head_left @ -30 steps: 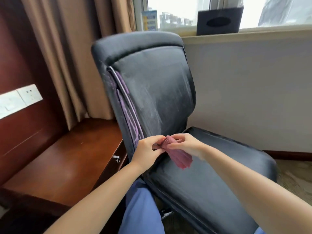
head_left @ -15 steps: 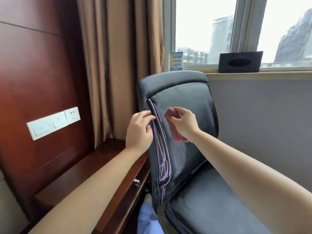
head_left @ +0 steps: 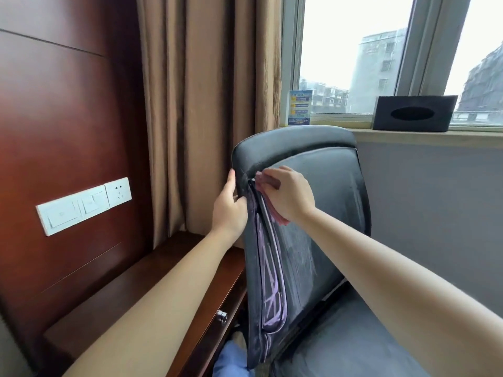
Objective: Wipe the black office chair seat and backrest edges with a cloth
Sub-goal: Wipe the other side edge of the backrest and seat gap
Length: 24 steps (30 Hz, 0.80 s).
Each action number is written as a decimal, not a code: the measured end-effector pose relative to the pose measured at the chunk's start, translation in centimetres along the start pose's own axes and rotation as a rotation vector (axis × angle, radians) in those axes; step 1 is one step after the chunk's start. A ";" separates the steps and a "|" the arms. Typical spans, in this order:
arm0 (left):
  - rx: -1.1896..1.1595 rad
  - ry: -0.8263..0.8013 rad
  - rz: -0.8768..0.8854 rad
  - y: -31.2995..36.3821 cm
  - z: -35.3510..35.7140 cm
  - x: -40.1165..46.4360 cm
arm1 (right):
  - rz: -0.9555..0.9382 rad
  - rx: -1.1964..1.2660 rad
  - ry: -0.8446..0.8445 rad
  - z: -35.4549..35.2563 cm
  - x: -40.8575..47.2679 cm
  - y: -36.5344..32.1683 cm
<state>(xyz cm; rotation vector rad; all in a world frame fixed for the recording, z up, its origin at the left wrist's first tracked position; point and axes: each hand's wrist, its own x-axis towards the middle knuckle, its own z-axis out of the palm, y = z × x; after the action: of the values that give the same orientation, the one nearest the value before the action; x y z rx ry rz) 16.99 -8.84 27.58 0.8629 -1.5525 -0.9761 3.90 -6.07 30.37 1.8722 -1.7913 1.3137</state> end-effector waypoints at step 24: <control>-0.226 0.091 -0.009 -0.2 -1.8 -5.0 | -0.260 -0.021 0.244 -1.8 -4.2 -3.0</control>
<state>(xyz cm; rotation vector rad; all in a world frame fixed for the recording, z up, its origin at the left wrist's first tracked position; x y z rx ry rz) 19.64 -4.71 25.62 0.7451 -1.3329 -1.0805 6.44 -1.30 29.52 1.7739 -1.3850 1.3517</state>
